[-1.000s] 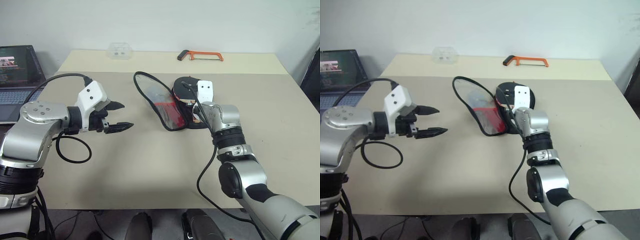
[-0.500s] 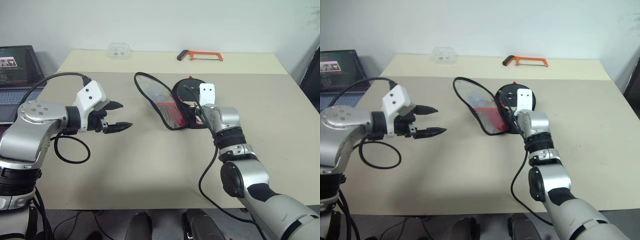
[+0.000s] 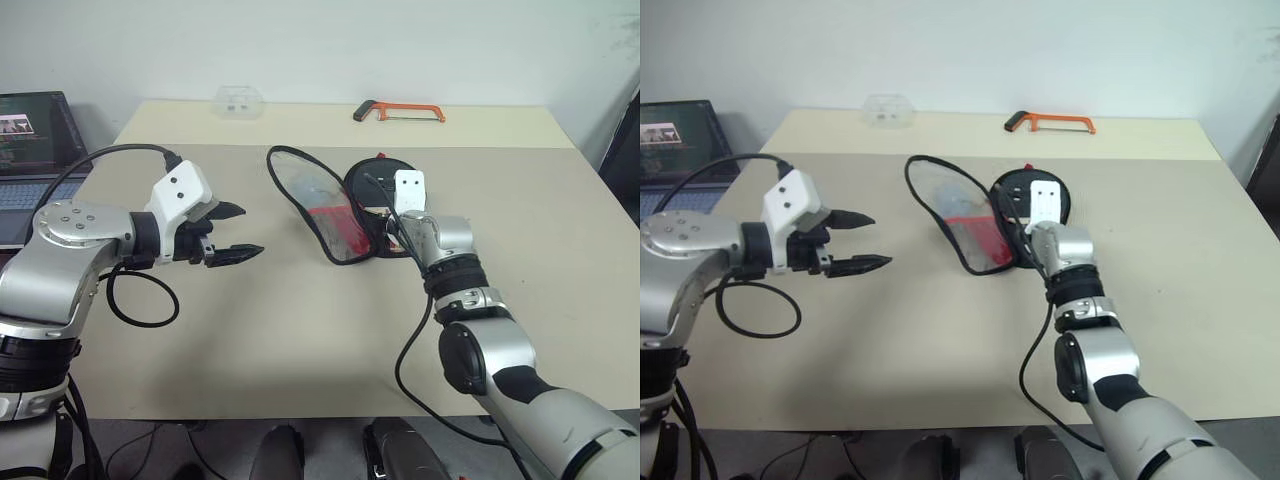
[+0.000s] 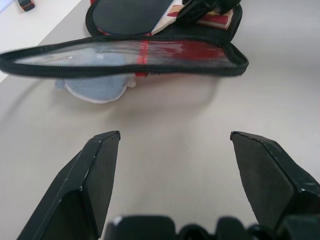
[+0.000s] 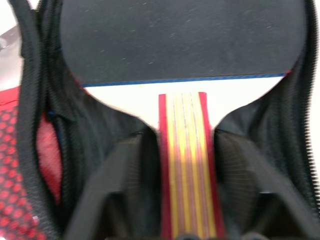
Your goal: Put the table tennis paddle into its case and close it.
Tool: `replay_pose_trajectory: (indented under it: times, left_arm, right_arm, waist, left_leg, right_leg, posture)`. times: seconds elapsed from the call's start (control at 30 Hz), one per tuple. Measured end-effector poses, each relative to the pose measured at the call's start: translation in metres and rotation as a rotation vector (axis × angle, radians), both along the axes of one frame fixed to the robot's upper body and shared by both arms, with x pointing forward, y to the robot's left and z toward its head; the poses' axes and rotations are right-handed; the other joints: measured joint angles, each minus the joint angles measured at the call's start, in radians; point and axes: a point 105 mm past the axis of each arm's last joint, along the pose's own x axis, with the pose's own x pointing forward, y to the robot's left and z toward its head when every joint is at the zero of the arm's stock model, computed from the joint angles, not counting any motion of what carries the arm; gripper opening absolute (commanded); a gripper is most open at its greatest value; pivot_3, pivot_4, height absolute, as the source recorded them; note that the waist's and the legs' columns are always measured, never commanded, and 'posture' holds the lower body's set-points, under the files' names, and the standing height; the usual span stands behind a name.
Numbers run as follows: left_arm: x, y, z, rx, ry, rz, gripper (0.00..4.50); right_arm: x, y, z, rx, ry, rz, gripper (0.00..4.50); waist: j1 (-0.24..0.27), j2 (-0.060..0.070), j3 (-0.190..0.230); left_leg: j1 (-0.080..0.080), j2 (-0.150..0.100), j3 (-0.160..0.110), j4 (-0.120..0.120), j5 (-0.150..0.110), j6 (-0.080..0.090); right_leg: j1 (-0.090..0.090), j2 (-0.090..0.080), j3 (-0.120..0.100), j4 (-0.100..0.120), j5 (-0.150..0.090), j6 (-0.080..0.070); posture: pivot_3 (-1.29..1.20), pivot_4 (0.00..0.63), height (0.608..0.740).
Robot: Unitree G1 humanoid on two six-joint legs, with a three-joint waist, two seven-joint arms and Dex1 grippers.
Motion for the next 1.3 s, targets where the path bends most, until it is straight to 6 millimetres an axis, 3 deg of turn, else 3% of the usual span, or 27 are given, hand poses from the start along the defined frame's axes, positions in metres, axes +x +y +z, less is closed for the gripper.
replay_pose_trajectory:
  times: [0.1,0.13,0.3,0.47,0.57,0.73,0.83,0.93,1.0,1.13,1.23,1.3]
  left_arm:
    - [0.0,0.0,0.0,0.0,0.0,0.0,3.86]
    - [0.0,0.0,0.0,0.0,-0.001,0.0,3.86]
    - [0.004,-0.001,0.004,0.004,-0.021,-0.016,3.86]
    - [0.014,-0.013,0.007,-0.029,-0.029,-0.092,3.86]
    - [0.019,-0.016,0.0,-0.036,-0.005,-0.12,3.86]
    - [0.029,0.002,-0.009,-0.02,0.019,-0.077,3.86]
    - [0.032,0.012,-0.014,-0.019,0.037,-0.056,3.86]
    - [0.034,0.023,-0.017,-0.045,0.047,-0.027,3.86]
    - [0.038,0.027,-0.022,-0.076,0.057,-0.006,3.86]
    - [0.052,0.021,-0.036,-0.132,0.074,0.012,3.86]
    - [0.058,0.011,-0.037,-0.158,0.074,-0.001,3.27]
    - [0.064,0.005,-0.034,-0.17,0.061,-0.006,2.58]
  right_arm:
    - [0.0,0.0,0.0,0.002,0.005,0.008,4.42]
    - [-0.001,0.0,0.0,0.003,0.007,0.01,4.47]
    - [-0.005,-0.006,0.015,0.006,-0.008,0.026,4.47]
    - [-0.024,-0.021,0.068,-0.011,-0.124,0.075,4.47]
    - [-0.038,-0.041,0.087,-0.028,-0.158,0.108,4.47]
    - [-0.062,-0.078,0.125,-0.047,-0.271,0.246,4.47]
    - [-0.076,-0.09,0.138,-0.023,-0.358,0.388,4.47]
    - [-0.108,-0.095,0.135,-0.045,-0.423,0.656,4.47]
    - [-0.133,-0.099,0.118,-0.065,-0.379,0.816,4.47]
    - [-0.168,-0.115,0.103,-0.003,-0.334,0.975,4.47]
    - [-0.179,-0.132,0.11,-0.019,-0.384,0.98,4.5]
    - [-0.186,-0.146,0.108,-0.013,-0.4,0.957,4.5]
  waist:
    - [0.0,0.0,0.0]
    - [0.0,0.0,0.0]
    - [0.002,0.0,0.0]
    - [0.01,0.0,0.0]
    - [0.023,0.0,0.0]
    - [0.026,0.0,0.0]
    - [0.025,0.0,0.0]
    - [0.028,0.0,0.0]
    - [0.033,0.0,0.0]
    - [0.042,0.0,0.0]
    - [0.042,-0.001,0.0]
    - [0.045,-0.001,0.0]
  left_leg:
    - [0.0,0.0,0.0,0.0,0.0,0.0]
    - [0.0,0.0,0.0,0.0,0.0,0.0]
    - [0.0,0.0,-0.001,0.001,0.0,0.0]
    - [0.0,0.0,-0.001,0.001,0.0,0.0]
    - [0.0,0.0,0.0,0.002,0.0,0.0]
    - [0.0,0.0,0.0,0.002,0.0,0.0]
    - [0.0,0.0,0.001,0.002,0.0,0.001]
    - [0.0,0.0,0.0,0.002,0.0,0.001]
    - [0.0,0.0,0.0,0.004,-0.001,0.001]
    - [0.001,-0.001,-0.002,0.012,-0.001,0.002]
    - [0.005,-0.001,-0.004,0.014,-0.001,0.002]
    - [0.009,-0.001,-0.005,0.014,-0.001,0.002]
  right_leg:
    - [0.0,0.0,0.0,0.0,0.0,0.0]
    - [0.0,0.0,0.0,0.0,0.0,0.0]
    - [0.0,0.0,-0.001,0.001,0.0,0.0]
    - [0.0,0.0,-0.001,0.001,0.0,0.0]
    - [0.0,0.0,-0.001,0.001,0.0,0.0]
    - [0.0,0.001,-0.002,0.0,0.0,0.0]
    - [0.0,0.001,-0.002,0.0,0.0,0.0]
    - [0.001,0.001,-0.003,-0.001,0.0,0.0]
    - [0.002,0.001,-0.003,-0.001,0.0,0.001]
    - [0.007,0.001,-0.005,0.002,0.0,0.001]
    - [0.012,0.001,-0.006,0.001,0.0,0.002]
    - [0.017,0.001,-0.006,0.001,0.0,0.002]
  posture:
    - [0.0,0.15,0.74]
    - [0.0,0.15,0.74]
    - [0.0,0.15,0.74]
    - [0.0,0.15,0.74]
    - [0.0,0.15,0.74]
    - [0.0,0.15,0.74]
    - [0.0,0.15,0.74]
    - [0.0,0.15,0.74]
    - [0.0,0.15,0.74]
    - [0.0,0.15,0.74]
    - [0.0,0.15,0.74]
    - [0.0,0.15,0.74]
